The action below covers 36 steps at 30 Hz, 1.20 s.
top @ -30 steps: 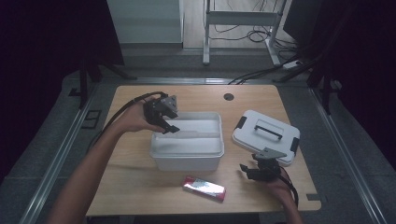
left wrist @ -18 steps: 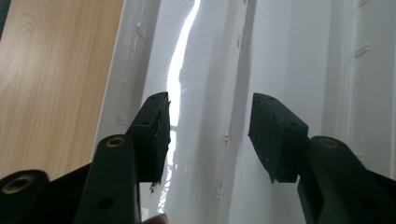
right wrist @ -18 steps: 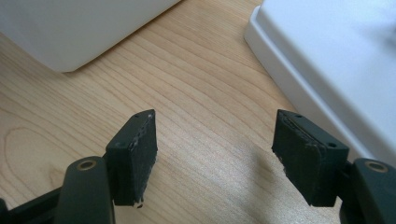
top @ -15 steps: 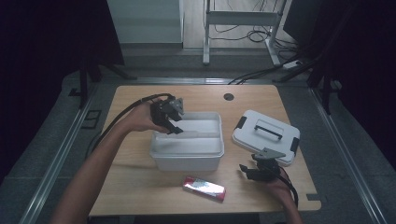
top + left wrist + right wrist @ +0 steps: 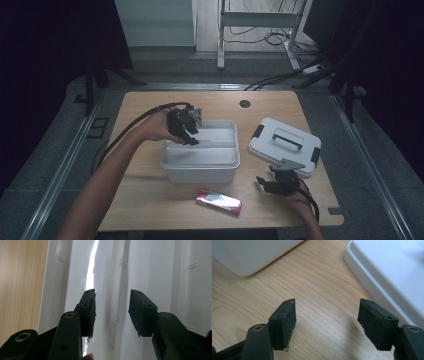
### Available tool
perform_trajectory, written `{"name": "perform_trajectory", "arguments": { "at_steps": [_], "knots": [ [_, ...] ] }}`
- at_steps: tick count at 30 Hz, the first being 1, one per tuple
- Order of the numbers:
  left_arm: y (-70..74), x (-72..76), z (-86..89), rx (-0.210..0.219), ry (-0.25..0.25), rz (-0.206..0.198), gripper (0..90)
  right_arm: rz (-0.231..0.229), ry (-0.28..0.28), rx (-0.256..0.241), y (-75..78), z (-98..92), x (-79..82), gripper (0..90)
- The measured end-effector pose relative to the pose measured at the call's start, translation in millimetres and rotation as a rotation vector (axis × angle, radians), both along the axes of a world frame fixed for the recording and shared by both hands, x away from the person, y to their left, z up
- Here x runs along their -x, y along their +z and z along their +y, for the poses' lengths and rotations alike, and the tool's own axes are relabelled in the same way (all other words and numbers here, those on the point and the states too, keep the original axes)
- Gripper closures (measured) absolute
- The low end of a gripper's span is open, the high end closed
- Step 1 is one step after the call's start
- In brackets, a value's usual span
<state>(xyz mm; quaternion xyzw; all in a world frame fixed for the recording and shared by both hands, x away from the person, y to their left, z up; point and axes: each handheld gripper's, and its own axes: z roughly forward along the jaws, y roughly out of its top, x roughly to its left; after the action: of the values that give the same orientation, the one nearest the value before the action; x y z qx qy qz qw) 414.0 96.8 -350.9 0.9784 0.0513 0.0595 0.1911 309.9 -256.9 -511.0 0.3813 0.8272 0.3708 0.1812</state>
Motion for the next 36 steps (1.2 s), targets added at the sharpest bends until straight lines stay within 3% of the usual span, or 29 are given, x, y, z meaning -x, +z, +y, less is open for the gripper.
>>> {"name": "perform_trajectory", "arguments": {
  "at_steps": [18, 27, 36],
  "knots": [
    [2.1, -0.8, -6.4, -0.039, -0.017, 0.003, 58.7, 0.001, -0.003, 0.012, -1.3, 0.2, -0.6, 31.1],
    [-7.0, -3.4, -11.5, -0.078, -0.024, 0.020, 62.2, 0.005, -0.004, 0.011, -1.3, -0.5, -0.7, 31.1],
    [-11.6, -6.0, -12.7, -0.091, -0.025, 0.041, 67.2, 0.005, -0.005, 0.013, -1.6, -0.7, -0.9, 31.1]
  ]
}}
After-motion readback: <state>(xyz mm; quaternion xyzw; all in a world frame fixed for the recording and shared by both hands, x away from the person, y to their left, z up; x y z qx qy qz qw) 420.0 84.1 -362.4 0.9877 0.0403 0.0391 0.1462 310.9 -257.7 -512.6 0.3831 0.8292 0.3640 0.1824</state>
